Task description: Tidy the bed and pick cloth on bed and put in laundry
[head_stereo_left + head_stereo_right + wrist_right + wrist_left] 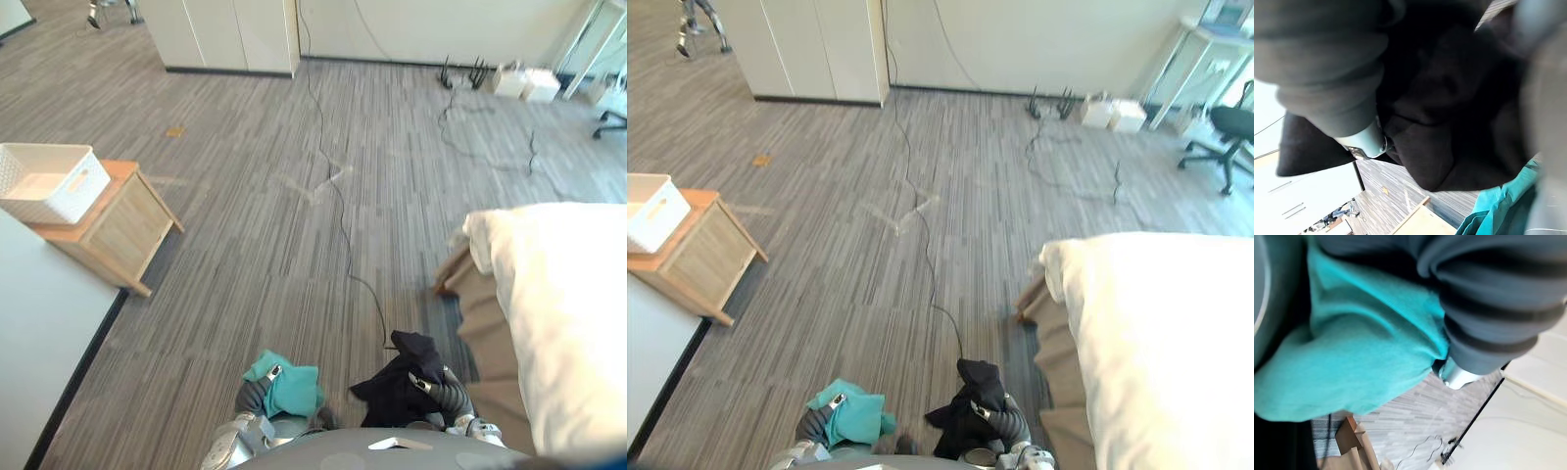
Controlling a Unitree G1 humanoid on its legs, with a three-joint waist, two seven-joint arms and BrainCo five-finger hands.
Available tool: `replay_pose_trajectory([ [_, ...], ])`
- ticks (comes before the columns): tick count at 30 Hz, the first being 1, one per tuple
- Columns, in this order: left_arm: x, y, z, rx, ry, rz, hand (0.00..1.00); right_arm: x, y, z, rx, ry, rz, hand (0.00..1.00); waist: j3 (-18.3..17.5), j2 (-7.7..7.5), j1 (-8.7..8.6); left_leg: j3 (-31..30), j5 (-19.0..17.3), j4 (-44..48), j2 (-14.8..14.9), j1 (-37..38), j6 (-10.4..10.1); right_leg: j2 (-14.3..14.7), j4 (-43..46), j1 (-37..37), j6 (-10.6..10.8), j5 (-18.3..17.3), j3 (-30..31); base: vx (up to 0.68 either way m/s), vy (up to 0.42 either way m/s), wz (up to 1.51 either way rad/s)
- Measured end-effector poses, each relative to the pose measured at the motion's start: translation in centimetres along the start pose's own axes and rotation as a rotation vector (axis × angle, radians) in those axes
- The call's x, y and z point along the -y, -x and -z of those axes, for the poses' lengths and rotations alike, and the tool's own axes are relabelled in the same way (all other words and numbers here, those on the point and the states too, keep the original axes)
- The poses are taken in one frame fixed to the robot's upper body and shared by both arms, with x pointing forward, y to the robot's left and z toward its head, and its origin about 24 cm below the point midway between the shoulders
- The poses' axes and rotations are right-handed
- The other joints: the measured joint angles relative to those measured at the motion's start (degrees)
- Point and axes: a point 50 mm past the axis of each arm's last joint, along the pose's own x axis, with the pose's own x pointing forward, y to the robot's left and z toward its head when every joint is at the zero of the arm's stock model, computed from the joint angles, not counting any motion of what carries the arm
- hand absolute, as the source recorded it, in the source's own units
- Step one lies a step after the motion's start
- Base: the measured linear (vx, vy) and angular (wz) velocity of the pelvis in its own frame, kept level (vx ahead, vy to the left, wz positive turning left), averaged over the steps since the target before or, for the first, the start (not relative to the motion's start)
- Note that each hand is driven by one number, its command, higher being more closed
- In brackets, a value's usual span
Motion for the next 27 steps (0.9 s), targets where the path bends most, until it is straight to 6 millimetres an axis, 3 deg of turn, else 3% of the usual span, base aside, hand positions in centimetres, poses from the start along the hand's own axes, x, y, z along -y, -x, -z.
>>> replay_pose_trajectory([
  [2,0.0,-0.4,-0.7,0.013,0.004,0.005,1.0,-0.1,0.1,-0.4,0.035,0.011,-0.005,1.0,0.14,0.04,-1.31,-1.89,0.11,-0.15,0.09,0.71,-0.07,1.29,-6.5,-3.94,0.17,-2.15,-3.34,0.36,0.017,0.68],
  [4,0.4,-1.0,-1.1,0.018,0.004,0.022,1.0,-0.1,0.2,-0.6,0.062,0.019,-0.014,1.0,0.79,0.37,-2.27,-5.22,-0.65,-0.4,0.51,3.33,-1.33,3.85,-22.6,-4.97,-0.31,-2.43,-6.18,0.38,-0.028,0.75],
  [5,0.5,-1.1,-1.3,0.024,0.003,0.028,1.0,-0.2,0.2,-0.5,0.065,0.019,-0.014,1.0,0.91,0.43,-2.15,-5.95,-1.08,-0.44,0.76,3.93,-2.01,4.63,-27.38,-4.91,-0.98,-1.5,-6.34,0.43,-0.072,0.69],
  [6,0.5,-1.2,-1.5,0.035,0.001,0.029,1.0,-0.2,0.3,-0.5,0.071,0.019,-0.013,1.0,1.02,0.56,-2.09,-7.01,-2.11,-0.39,1.62,4.92,-3.61,5.91,-37.46,-4.8,-1.96,1.92,-6.15,0.43,-0.121,0.54],
  [8,0.2,-0.9,-1.5,0.052,0.001,0.035,1.0,-0.5,0.4,-0.4,0.092,0.007,-0.009,1.0,1.48,0.68,-1.84,-8.03,-3.94,-0.16,2.97,6.58,-6.12,6.7,-48.46,-4.94,-1.96,7.12,-5.51,0.52,-0.221,0.62],
  [10,-0.1,-0.3,-1.0,0.065,-0.005,0.038,1.0,-0.8,0.5,-0.4,0.113,0.005,-0.009,1.0,1.78,0.4,-1.8,-8.81,-6.79,0.82,4.46,8.85,-8.33,6.46,-50.0,-4.98,-2.02,9.54,-4.46,0.45,-0.273,0.52],
  [11,-0.3,0.2,-0.4,0.062,0.0,0.04,1.0,-0.9,0.6,-0.5,0.123,0.01,-0.011,1.0,1.95,0.46,-1.79,-9.52,-9.29,1.92,5.89,10.68,-9.52,6.05,-46.11,-5.29,-3.92,12.42,-4.6,0.54,-0.356,0.43],
  [12,-0.4,0.5,0.2,0.051,0.005,0.037,1.0,-0.9,0.5,-0.7,0.135,0.014,-0.012,1.0,1.82,1.13,-1.48,-9.52,-10.45,2.54,7.95,11.71,-10.86,6.28,-39.3,-7.23,-6.61,12.61,-5.08,0.55,-0.38,0.38],
  [13,-0.4,0.5,0.4,0.05,0.012,0.033,1.0,-1.0,0.4,-1.0,0.146,0.018,-0.016,1.0,1.94,1.95,-1.38,-9.42,-10.44,2.97,9.26,11.98,-10.97,6.66,-36.09,-8.22,-6.94,9.7,-5.84,0.54,-0.386,0.26],
  [15,0.2,0.4,0.6,0.069,0.047,0.053,1.0,-1.6,0.0,-1.5,0.162,0.027,-0.048,1.0,2.18,1.78,-0.7,-9.3,-8.24,12.18,11.86,8.09,-11.98,7.24,-28.86,-9.52,-8.59,1.57,-7.37,0.5,-0.395,0.17],
  [16,0.4,0.4,0.7,0.073,0.062,0.058,1.0,-1.8,-0.1,-1.6,0.167,0.03,-0.057,1.0,2.35,2.06,-0.62,-9.5,-6.97,16.59,12.73,6.24,-11.76,7.9,-28.73,-8.76,-8.84,0.3,-7.6,0.47,-0.427,0.04],
  [17,0.9,0.4,1.0,0.087,0.092,0.076,1.0,-1.9,-0.2,-1.9,0.173,0.045,-0.073,1.0,3.06,3.27,-0.65,-10.06,-1.61,28.87,14.89,0.83,-11.42,10.01,-30.11,-6.45,-8.98,-1.41,-7.61,0.54,-0.458,-0.2],
  [18,1.4,0.5,1.0,0.112,0.108,0.096,1.0,-1.9,-0.2,-2.3,0.179,0.056,-0.085,1.0,4.17,4.77,-0.32,-11.68,7.71,41.89,17.36,-5.47,-11.8,13.02,-33.44,-2.75,-9.25,-2.04,-7.52,0.52,-0.419,-0.33],
  [20,1.8,0.5,0.9,0.137,0.114,0.114,1.0,-1.5,-0.2,-2.4,0.168,0.075,-0.086,1.0,4.83,6.68,0.69,-12.95,6.6,55.87,17.43,-13.76,-11.78,15.9,-37.01,2.37,-10.42,-3.31,-6.43,0.44,-0.248,-0.55],
  [21,1.8,0.4,0.6,0.151,0.111,0.118,1.0,-1.4,-0.1,-2.1,0.153,0.077,-0.084,1.0,5.04,6.72,1.29,-12.4,5.13,59.7,16.0,-18.23,-11.48,16.47,-39.02,5.45,-10.56,-4.36,-5.74,0.45,-0.202,-0.54],
  [24,1.7,0.5,0.2,0.18,0.135,0.117,1.0,-1.3,0.0,-1.4,0.114,0.092,-0.082,1.0,4.85,6.02,2.62,-8.31,2.73,55.15,12.94,-23.99,-11.73,16.79,-43.96,11.94,-10.18,-5.47,-4.63,0.47,-0.178,-0.47],
  [27,1.8,0.3,-0.1,0.193,0.162,0.113,1.0,-1.4,0.2,-1.1,0.091,0.128,-0.09,1.0,4.99,4.99,2.54,2.11,1.6,37.49,10.43,-25.09,-11.42,16.9,-48.49,18.9,-9.84,-5.74,-5.65,0.52,-0.112,-0.18],
])
